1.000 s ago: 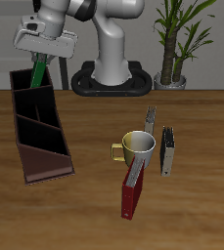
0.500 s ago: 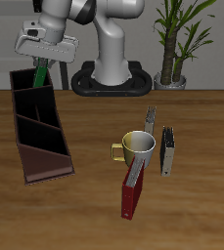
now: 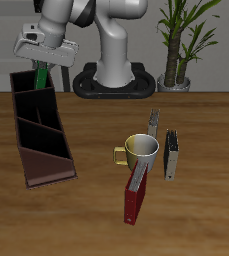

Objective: Place the green book into the right desk caddy's right compartment

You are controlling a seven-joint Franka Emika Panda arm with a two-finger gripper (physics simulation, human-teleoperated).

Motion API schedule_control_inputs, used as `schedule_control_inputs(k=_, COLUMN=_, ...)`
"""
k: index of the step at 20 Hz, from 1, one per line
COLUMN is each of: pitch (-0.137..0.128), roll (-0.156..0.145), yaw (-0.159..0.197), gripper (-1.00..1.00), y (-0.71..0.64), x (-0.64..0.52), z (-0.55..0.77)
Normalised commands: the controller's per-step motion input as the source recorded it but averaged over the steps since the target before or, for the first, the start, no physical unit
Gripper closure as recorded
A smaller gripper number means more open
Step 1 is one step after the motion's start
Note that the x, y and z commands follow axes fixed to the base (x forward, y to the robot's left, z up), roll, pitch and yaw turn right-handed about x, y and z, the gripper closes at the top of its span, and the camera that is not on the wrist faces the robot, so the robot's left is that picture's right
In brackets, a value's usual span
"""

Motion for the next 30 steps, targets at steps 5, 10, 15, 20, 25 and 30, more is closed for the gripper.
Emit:
schedule_control_inputs(k=5, pitch=0.042, roll=-0.011, yaw=-0.007, gripper=1.00, y=-0.05, x=0.08, z=-0.12)
schedule_control_inputs(k=10, pitch=0.084, roll=-0.033, yaw=-0.042, gripper=-1.00, y=-0.10, x=0.08, z=-0.16)
schedule_control_inputs(k=15, pitch=0.048, roll=0.030, yaw=0.003, gripper=-1.00, y=-0.03, x=0.08, z=-0.12)
schedule_control_inputs(k=20, pitch=-0.016, roll=-0.027, yaw=0.000, gripper=-1.00, y=-0.08, x=0.02, z=0.09)
schedule_control_inputs(k=25, pitch=-0.002, roll=-0.015, yaw=-0.008, gripper=-1.00, y=-0.06, x=0.01, z=0.05)
schedule_control_inputs(k=30, pitch=0.013, roll=0.024, yaw=0.005, gripper=-1.00, y=0.00, x=0.05, z=0.06)
